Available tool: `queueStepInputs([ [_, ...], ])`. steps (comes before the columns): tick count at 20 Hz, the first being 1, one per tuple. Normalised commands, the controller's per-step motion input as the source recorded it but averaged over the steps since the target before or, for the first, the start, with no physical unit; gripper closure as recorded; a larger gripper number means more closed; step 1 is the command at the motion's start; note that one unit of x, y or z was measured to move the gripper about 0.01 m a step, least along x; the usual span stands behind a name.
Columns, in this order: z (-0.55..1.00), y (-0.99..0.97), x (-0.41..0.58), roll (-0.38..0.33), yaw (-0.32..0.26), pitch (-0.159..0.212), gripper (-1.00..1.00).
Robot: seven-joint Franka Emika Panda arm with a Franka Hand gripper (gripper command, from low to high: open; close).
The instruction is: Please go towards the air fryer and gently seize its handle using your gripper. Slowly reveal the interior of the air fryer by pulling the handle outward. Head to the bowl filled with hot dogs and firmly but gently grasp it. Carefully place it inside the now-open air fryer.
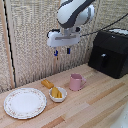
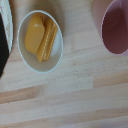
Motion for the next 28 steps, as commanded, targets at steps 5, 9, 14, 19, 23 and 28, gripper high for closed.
queueStepInputs([
  [5, -0.01, 0.01, 0.171, -0.195, -0.298, -0.049, -1.00],
  [9, 0.04, -0.03, 0.251, -0.213, -0.293, -0.071, -1.00],
  [14, 0.02, -0.09, 0.213, -0.296, -0.230, -0.073, -1.00],
  [19, -0.02, -0.11, 0.022, -0.372, -0.148, -0.072, -1.00],
  [23, -0.02, -0.10, 0.000, -0.375, -0.103, -0.114, -1.00],
  [28, 0.00, -0.10, 0.000, -0.375, -0.071, -0.170, -1.00],
])
